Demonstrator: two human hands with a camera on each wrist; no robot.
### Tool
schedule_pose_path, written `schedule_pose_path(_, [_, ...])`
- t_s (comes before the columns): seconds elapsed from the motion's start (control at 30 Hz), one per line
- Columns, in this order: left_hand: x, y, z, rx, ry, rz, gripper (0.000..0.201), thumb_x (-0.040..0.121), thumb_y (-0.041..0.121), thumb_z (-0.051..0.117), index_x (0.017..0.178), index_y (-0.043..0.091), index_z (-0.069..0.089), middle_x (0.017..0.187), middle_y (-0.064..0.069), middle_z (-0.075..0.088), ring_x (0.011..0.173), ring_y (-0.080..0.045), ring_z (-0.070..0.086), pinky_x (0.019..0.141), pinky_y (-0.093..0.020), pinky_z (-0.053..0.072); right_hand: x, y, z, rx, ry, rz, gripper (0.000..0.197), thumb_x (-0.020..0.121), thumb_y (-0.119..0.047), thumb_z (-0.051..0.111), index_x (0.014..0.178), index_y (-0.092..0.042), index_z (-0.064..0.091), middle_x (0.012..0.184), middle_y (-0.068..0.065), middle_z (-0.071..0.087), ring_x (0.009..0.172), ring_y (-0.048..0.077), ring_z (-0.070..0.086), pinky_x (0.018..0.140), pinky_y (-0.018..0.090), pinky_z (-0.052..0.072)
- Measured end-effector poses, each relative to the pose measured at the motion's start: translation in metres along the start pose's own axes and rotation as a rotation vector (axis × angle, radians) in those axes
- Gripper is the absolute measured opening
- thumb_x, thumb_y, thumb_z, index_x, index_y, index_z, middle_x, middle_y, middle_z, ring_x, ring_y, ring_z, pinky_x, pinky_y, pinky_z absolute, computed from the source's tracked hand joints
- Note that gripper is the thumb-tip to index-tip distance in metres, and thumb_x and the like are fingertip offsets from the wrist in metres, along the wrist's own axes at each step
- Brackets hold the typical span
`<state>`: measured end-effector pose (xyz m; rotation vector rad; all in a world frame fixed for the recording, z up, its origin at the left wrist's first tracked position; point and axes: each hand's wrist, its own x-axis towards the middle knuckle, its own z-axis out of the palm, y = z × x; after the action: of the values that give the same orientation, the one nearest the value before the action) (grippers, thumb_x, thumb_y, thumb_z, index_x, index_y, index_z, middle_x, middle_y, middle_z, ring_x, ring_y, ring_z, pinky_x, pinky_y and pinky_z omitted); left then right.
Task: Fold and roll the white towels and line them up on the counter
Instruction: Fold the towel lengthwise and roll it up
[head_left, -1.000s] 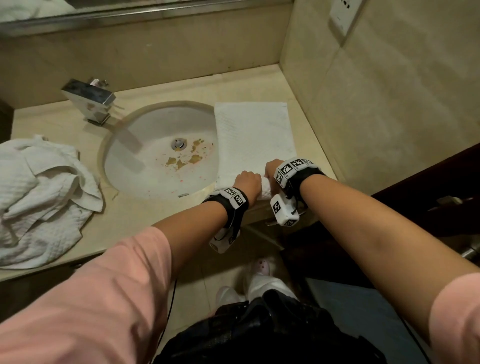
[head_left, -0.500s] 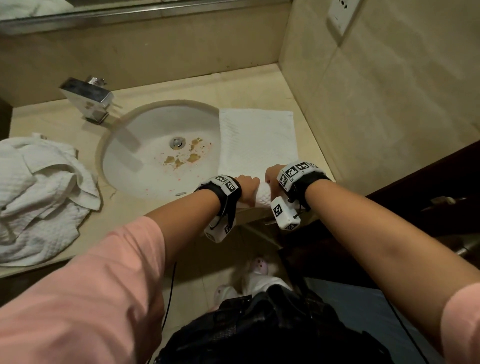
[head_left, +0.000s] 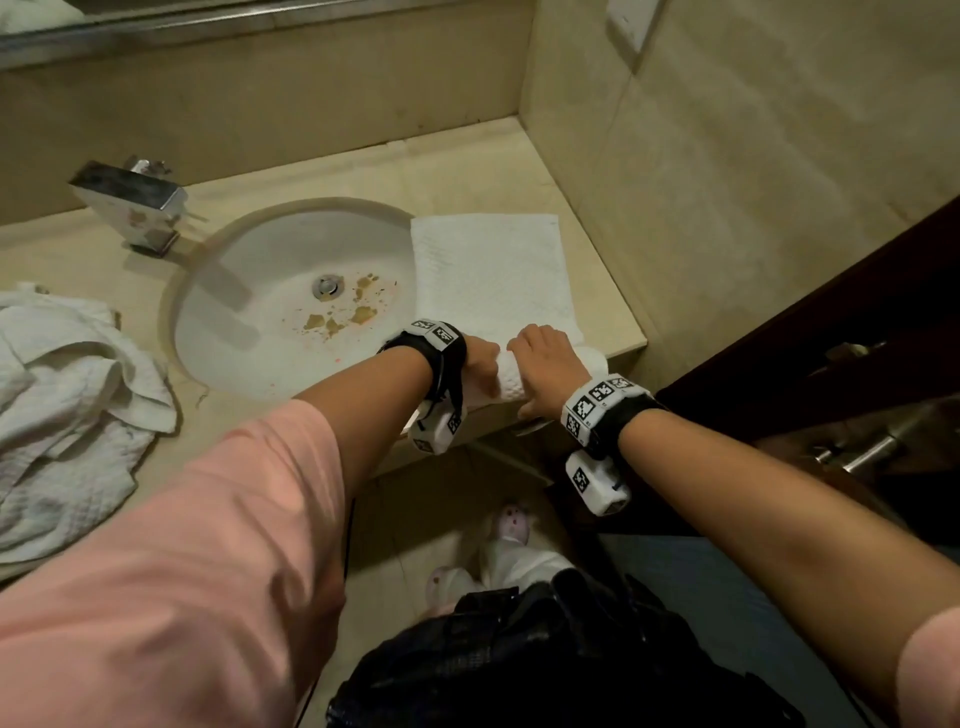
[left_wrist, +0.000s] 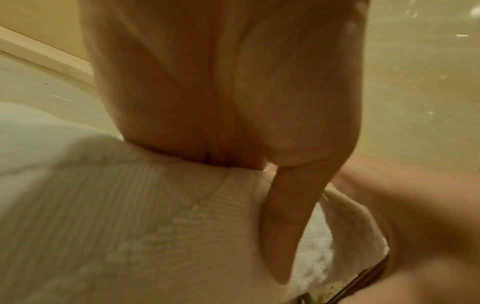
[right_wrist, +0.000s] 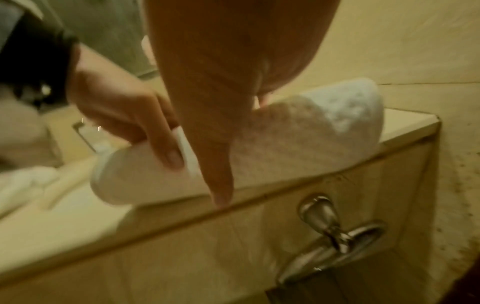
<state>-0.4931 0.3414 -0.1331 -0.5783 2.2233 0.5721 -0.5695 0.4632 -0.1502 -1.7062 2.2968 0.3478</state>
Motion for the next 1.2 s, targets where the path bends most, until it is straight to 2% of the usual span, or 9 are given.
schedule_pose_path(0.1, [0.004, 0.0, 0.001, 0.022, -0.004, -0.009, 0.056, 0.089, 0.028, 0.059, 0.139, 0.012, 0.039, 0.136, -0.011, 0.048, 0.121, -0.03, 0.05, 0.103, -0.042, 0.043, -0.008, -0.002, 0.008, 0.04, 0.12, -0.045, 0.078, 0.061, -0.028, 0.085, 0.127, -0.01, 0.046, 0.115, 0.009, 0.052, 0.102, 0.027, 0.05, 0.088, 0.035, 0.038])
schedule_pose_path(0.27, [0.0, 0.004, -0.001, 0.123, -0.006, -0.065, 0.053, 0.083, 0.036, 0.056, 0.131, 0.015, 0.044, 0.129, -0.008, 0.051, 0.113, -0.028, 0.054, 0.097, -0.042, 0.047, -0.009, -0.004, 0.018, 0.044, 0.211, -0.05, 0.032, 0.056, 0.008, 0.075, 0.08, -0.005, 0.059, 0.074, 0.012, 0.059, 0.065, 0.03, 0.056, 0.058, 0.032, 0.043])
schedule_pose_path(0.4, [0.013, 0.005, 0.006, 0.232, 0.05, -0.079, 0.058, 0.067, 0.055, 0.054, 0.113, 0.021, 0.046, 0.113, -0.007, 0.043, 0.1, -0.028, 0.051, 0.085, -0.041, 0.046, -0.005, 0.001, 0.007, 0.174, 0.075, 0.018, 0.037, 0.074, -0.002, 0.069, 0.109, -0.008, 0.057, 0.101, 0.011, 0.062, 0.095, 0.029, 0.056, 0.079, 0.038, 0.045])
schedule_pose_path(0.47, [0.019, 0.006, 0.012, 0.266, 0.114, -0.076, 0.071, 0.063, 0.054, 0.063, 0.121, 0.017, 0.045, 0.12, -0.01, 0.043, 0.106, -0.031, 0.049, 0.09, -0.045, 0.046, 0.001, 0.005, -0.002, 0.199, 0.019, 0.057, 0.039, 0.08, -0.008, 0.067, 0.118, -0.012, 0.056, 0.11, 0.01, 0.063, 0.103, 0.029, 0.057, 0.087, 0.038, 0.045])
schedule_pose_path(0.6, [-0.002, 0.011, 0.023, 0.357, 0.245, -0.036, 0.071, 0.077, 0.028, 0.073, 0.133, 0.008, 0.034, 0.131, -0.012, 0.04, 0.121, -0.029, 0.04, 0.099, -0.038, 0.04, 0.018, 0.009, -0.02, 0.177, -0.057, 0.08, 0.043, 0.08, -0.012, 0.071, 0.121, -0.018, 0.06, 0.109, 0.006, 0.068, 0.101, 0.026, 0.061, 0.086, 0.033, 0.049])
schedule_pose_path(0.77, [0.004, 0.008, 0.039, 0.267, 0.37, -0.048, 0.092, 0.072, 0.041, 0.079, 0.139, 0.004, 0.027, 0.137, -0.012, 0.033, 0.125, -0.028, 0.036, 0.105, -0.037, 0.03, 0.038, 0.01, -0.035, 0.134, -0.204, 0.071, 0.041, 0.071, -0.018, 0.08, 0.11, -0.016, 0.068, 0.103, 0.005, 0.069, 0.099, 0.025, 0.063, 0.077, 0.027, 0.047])
schedule_pose_path(0.9, [0.007, 0.011, 0.052, 0.259, 0.454, -0.06, 0.113, 0.074, 0.054, 0.072, 0.149, 0.001, 0.005, 0.144, -0.016, 0.028, 0.13, -0.032, 0.032, 0.112, -0.042, 0.021, 0.05, 0.008, -0.045, 0.113, -0.311, 0.133, 0.025, 0.074, -0.018, 0.079, 0.096, -0.011, 0.068, 0.091, 0.005, 0.065, 0.081, 0.022, 0.059, 0.066, 0.023, 0.042])
schedule_pose_path(1.0, [0.008, 0.009, 0.051, 0.246, 0.487, -0.071, 0.102, 0.076, 0.051, 0.071, 0.147, 0.005, 0.015, 0.137, -0.015, 0.034, 0.123, -0.032, 0.038, 0.104, -0.04, 0.028, 0.061, 0.008, -0.049, 0.103, -0.324, 0.148, 0.029, 0.07, -0.022, 0.082, 0.091, -0.006, 0.07, 0.074, 0.002, 0.064, 0.07, 0.02, 0.058, 0.068, 0.024, 0.048])
schedule_pose_path(1.2, [0.018, 0.009, 0.041, 0.128, 0.5, -0.117, 0.046, 0.09, 0.017, 0.05, 0.132, 0.008, 0.036, 0.127, -0.015, 0.042, 0.111, -0.032, 0.043, 0.092, -0.038, 0.034, 0.072, 0.013, -0.054, 0.108, -0.347, 0.123, 0.032, 0.061, -0.026, 0.087, 0.087, -0.018, 0.07, 0.058, -0.007, 0.055, 0.06, 0.015, 0.059, 0.067, 0.025, 0.052])
